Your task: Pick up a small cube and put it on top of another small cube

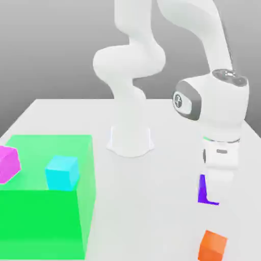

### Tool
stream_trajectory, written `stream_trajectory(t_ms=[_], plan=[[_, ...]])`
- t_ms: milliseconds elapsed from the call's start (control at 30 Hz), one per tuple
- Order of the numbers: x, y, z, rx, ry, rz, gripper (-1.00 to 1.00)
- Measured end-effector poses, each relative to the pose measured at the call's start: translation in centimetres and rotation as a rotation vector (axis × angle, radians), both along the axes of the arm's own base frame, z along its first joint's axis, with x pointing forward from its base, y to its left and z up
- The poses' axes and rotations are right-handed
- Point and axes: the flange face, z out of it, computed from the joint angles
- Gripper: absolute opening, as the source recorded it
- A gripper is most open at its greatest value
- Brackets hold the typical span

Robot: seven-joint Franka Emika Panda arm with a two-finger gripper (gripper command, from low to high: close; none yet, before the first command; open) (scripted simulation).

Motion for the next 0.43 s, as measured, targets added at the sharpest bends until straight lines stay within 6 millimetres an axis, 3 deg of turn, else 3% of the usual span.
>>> stream_trajectory(t_ms=[167, 300, 333, 433], plan=[[6.1, -0.8, 2.0, 0.002, 0.000, -0.166, -1.00], [7.2, -1.0, -2.3, 0.002, 0.000, -0.194, -1.00], [7.2, -1.1, -3.4, 0.002, 0.000, -0.195, 1.00], [7.2, -1.1, -3.4, 0.002, 0.000, -0.195, 1.00]])
